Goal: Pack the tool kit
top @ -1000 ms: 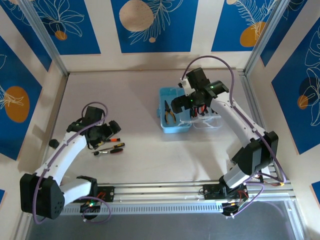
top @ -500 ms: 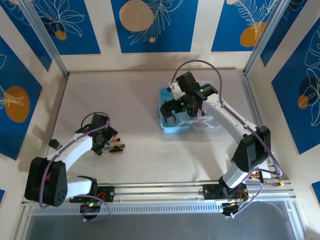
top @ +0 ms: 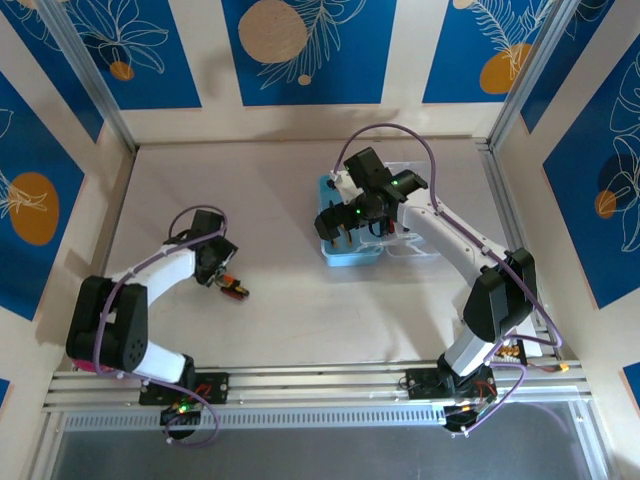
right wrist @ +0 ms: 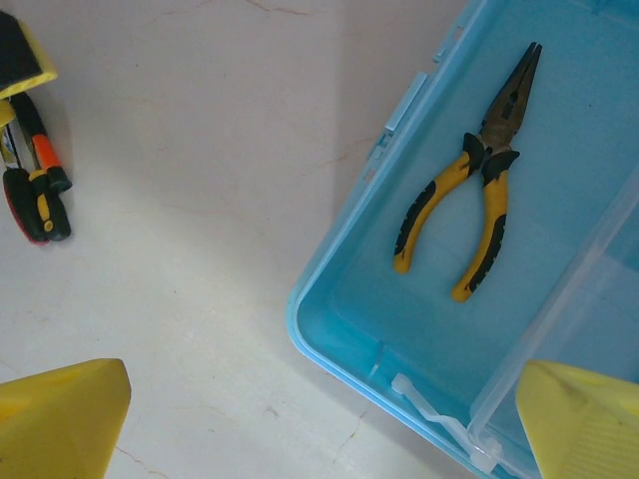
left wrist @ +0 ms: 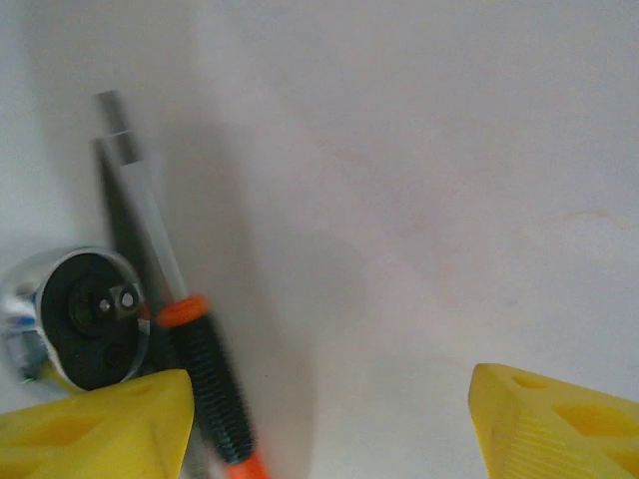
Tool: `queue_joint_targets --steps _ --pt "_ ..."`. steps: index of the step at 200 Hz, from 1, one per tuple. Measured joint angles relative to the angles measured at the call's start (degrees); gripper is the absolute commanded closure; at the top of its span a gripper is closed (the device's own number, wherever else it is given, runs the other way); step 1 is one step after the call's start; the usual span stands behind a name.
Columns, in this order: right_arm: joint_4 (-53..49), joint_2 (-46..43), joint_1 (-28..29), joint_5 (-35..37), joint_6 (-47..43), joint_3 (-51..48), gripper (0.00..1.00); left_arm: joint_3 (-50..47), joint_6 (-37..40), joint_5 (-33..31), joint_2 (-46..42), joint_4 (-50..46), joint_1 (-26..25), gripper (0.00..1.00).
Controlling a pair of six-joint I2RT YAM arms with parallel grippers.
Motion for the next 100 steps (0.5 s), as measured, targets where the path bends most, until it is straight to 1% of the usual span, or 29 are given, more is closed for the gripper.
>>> queue_joint_targets --steps 37,53,85,100 --pt "-0.2 0.0 0.3 0.4 0.0 0.0 0.01 2.4 1.7 1.9 4.8 4.6 -0.1 0.39" --pt "-0.2 0.0 0.3 0.6 0.0 0.0 0.01 3.8 2.7 2.5 5.9 5.2 0.0 0.42" --pt "-0.8 0.0 0.3 0.7 0.0 0.2 0.01 4.9 5.4 3.4 7.5 5.1 0.1 0.51" --pt "-1.2 0.1 0.3 1.0 0.0 0.5 0.01 5.0 6.9 3.5 7.5 4.4 0.1 0.52"
